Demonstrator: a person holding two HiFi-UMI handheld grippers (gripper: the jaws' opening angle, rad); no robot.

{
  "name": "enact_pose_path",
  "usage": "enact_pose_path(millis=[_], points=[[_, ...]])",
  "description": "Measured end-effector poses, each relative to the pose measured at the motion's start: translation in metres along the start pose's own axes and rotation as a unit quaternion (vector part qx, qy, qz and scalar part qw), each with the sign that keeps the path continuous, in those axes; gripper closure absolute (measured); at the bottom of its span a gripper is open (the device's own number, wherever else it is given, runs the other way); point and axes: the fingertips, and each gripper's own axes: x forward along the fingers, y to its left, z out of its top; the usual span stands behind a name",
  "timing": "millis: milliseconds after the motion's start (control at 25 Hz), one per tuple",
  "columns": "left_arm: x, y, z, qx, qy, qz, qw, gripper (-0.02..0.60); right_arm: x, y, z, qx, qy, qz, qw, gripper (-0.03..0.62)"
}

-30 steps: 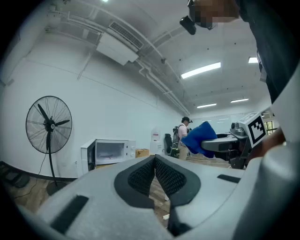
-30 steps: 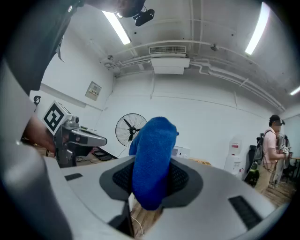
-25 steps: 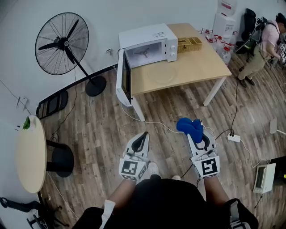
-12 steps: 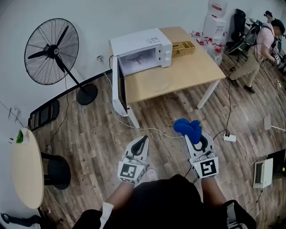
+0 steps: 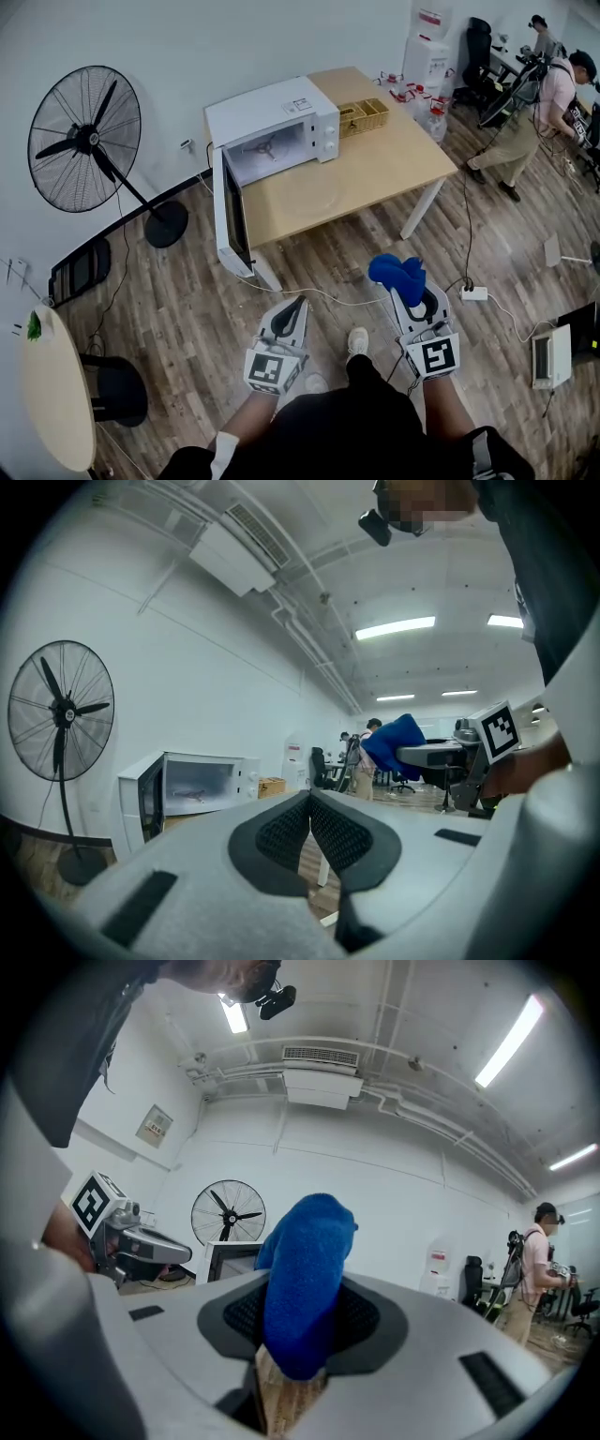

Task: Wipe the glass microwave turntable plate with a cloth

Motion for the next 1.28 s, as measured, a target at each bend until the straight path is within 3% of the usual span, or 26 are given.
enact_pose_path(millis=[320, 760, 1280], points=[[0.077, 0.020, -0.009, -0.004, 0.019, 0.021, 0.9996, 0.575, 0.051, -0.064, -0.013, 0.002, 0.008, 0.024, 1.000, 0.456], [0.175, 0.037, 0.012, 0.008, 0.024, 0.058, 0.9980, 0.575, 0.131, -0.143, -0.031, 0.025, -0.013, 0.077, 0.997, 0.456], [0.209, 0.078, 0.005, -0.002, 0.037, 0.113, 0.9929, 0.575, 0.212, -0.139, -0.047, 0.020, -0.011, 0.161, 0.987, 0.456]])
